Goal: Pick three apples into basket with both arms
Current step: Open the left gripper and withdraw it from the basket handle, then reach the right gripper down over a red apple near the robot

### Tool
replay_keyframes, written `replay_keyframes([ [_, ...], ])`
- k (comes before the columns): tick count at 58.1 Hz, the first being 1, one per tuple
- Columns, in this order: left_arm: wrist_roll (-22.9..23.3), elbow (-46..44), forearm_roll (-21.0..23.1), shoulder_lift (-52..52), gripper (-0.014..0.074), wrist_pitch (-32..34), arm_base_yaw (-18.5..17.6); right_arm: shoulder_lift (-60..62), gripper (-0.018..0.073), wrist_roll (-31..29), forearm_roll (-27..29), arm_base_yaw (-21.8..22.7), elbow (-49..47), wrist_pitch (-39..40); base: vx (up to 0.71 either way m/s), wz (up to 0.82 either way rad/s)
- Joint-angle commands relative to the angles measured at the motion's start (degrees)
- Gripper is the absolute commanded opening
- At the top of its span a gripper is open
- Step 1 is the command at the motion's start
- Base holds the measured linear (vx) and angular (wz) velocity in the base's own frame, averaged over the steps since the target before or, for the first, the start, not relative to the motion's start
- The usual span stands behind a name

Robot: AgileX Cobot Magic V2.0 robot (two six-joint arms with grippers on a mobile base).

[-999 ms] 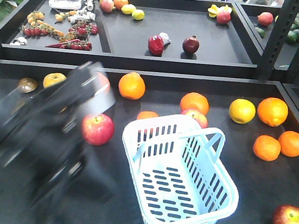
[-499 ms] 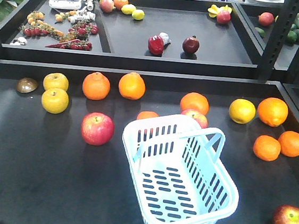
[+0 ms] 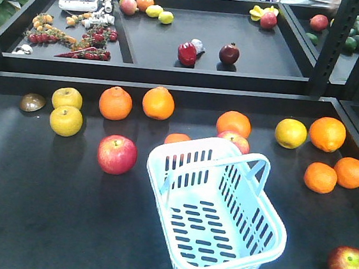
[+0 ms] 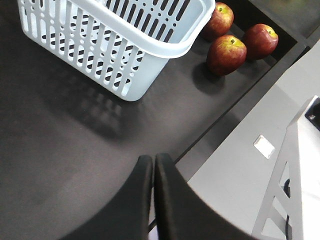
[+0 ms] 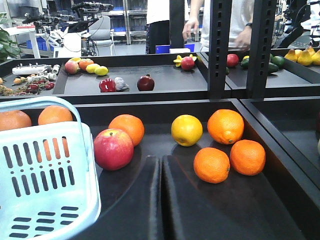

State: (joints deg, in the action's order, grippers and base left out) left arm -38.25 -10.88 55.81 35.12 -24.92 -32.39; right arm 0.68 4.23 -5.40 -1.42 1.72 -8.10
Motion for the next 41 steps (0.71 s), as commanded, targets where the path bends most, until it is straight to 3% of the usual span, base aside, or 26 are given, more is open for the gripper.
replay_keyframes([
  [1, 0.32, -1.37, 2.21, -0.04, -0.0007, 2.0, -0.31, 0.64, -0.0005, -0.44, -0.53, 0.27, 0.67, 4.14, 0.0, 0.0],
  [28, 0.26, -1.37, 3.41, -0.04, -0.0007, 2.0, -0.24, 0.64, -0.0005, -0.01, 0.34, 0.27, 0.67, 4.53, 0.0, 0.0],
  [33, 0.26, -1.37, 3.41, -0.04, -0.0006, 2.0, -0.26, 0.64, -0.0005, 4.4, 7.51, 0.27, 0.67, 6.7, 0.0, 0.0],
  [41, 0.26, -1.37, 3.41, -0.04, -0.0006, 1.95, -0.26, 0.64, -0.0005, 16.88, 26.48, 0.27, 0.62, 9.97, 0.0, 0.0],
])
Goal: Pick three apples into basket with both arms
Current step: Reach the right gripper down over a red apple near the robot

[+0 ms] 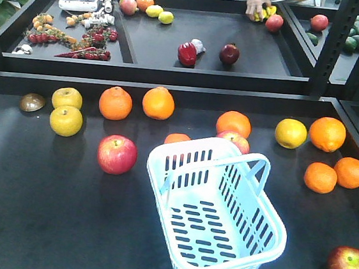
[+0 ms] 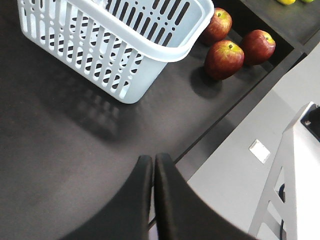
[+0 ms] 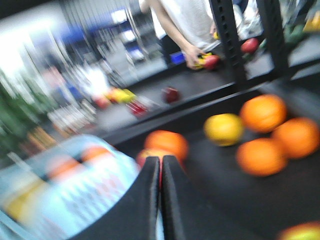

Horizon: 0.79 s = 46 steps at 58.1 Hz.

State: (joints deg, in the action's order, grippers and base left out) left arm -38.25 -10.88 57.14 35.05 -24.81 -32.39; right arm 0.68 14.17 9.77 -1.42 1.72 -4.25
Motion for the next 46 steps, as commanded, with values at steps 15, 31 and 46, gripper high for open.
replay_keyframes([
  [15, 0.26, -1.37, 2.07, 0.03, -0.0006, 1.84, -0.26, 0.62, -0.0005, 7.46, 22.33, 0.27, 0.24, 6.87, 0.0, 0.0],
  [31, 0.26, -1.37, 2.07, 0.03, -0.0006, 1.84, -0.26, -8.48, -0.0005, 0.55, 9.97, 0.27, -17.34, -10.51, 0.0, 0.0],
  [46, 0.26, -1.37, 2.07, 0.03, -0.0006, 1.84, -0.26, -34.76, 0.0007, -0.12, -17.21, 0.27, -40.78, -50.28, 0.0, 0.0],
])
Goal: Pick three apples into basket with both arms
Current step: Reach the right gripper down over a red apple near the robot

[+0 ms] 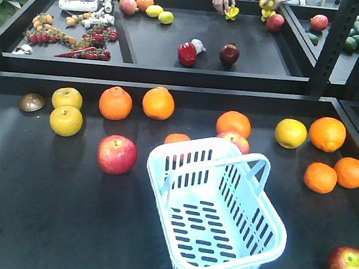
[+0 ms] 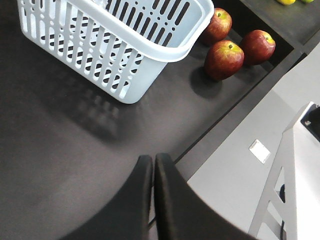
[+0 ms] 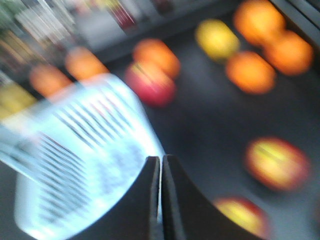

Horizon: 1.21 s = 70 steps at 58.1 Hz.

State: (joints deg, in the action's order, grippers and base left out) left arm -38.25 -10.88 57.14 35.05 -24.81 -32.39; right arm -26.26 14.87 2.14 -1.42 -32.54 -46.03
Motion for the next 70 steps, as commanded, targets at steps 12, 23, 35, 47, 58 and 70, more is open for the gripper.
replay_keyframes([
  [12, 0.26, -1.37, 2.07, 0.03, -0.0006, 1.78, -0.26, -20.6, 0.0142, -7.37, -11.8, 0.27, -10.01, -15.45, 0.0, 0.0],
  [23, 0.26, -1.37, 2.07, 0.03, -0.0006, 1.78, -0.26, -31.57, 0.0525, -9.11, -9.22, 0.27, -10.04, -13.8, 0.0, 0.0],
  [35, 0.26, -1.37, 2.07, 0.03, -0.0006, 1.78, -0.26, -38.4, 0.0728, -9.11, -9.4, 0.27, -9.78, -9.5, 0.0, 0.0],
  [47, 0.26, -1.37, 2.07, 0.03, -0.0006, 1.78, -0.26, -44.1, 0.0703, -9.52, -7.83, 0.27, -9.64, -9.36, 0.0, 0.0],
  [58, 0.26, -1.37, 2.07, 0.03, -0.0006, 1.78, -0.26, -52.39, 0.068, -9.98, -4.8, 0.27, -9.64, -6.94, 0.0, 0.0],
  [70, 0.26, -1.37, 2.07, 0.03, -0.0006, 1.6, -0.26, -60.05, 0.0669, -9.6, -3.86, 0.31, -9.64, -4.2, 0.0, 0.0],
])
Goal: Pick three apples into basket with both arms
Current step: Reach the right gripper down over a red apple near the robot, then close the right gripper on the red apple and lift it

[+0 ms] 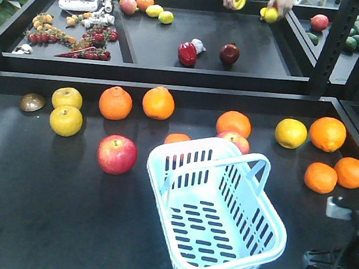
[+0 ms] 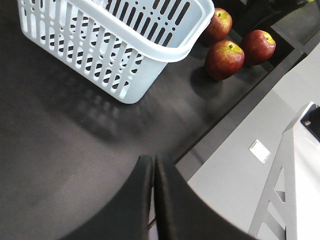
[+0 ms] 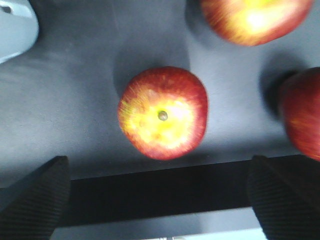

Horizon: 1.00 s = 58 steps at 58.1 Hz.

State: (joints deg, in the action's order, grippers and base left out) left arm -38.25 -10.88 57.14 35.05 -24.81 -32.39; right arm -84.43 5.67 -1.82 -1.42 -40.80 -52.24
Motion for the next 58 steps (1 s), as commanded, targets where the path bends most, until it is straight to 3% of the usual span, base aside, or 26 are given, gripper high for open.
replay_keyframes([
  [1, 0.26, -1.37, 2.07, 0.03, -0.0006, 1.6, -0.26, -2.64, 0.0669, -0.24, 0.09, 0.31, -1.38, 2.41, 0.0, 0.0],
  [44, 0.26, -1.37, 2.07, 0.03, -0.0006, 1.6, -0.26, -16.38, 0.0611, 0.13, -0.73, 0.32, -1.38, 7.17, 0.0, 0.0],
  [52, 0.26, -1.37, 2.07, 0.03, -0.0006, 1.6, -0.26, -16.38, 0.052, 0.02, -0.87, 0.32, -1.38, 7.69, 0.0, 0.0],
  [58, 0.26, -1.37, 2.07, 0.03, -0.0006, 1.6, -0.26, -16.38, 0.0379, 0.08, -0.87, 0.32, -1.38, 7.49, 0.0, 0.0],
])
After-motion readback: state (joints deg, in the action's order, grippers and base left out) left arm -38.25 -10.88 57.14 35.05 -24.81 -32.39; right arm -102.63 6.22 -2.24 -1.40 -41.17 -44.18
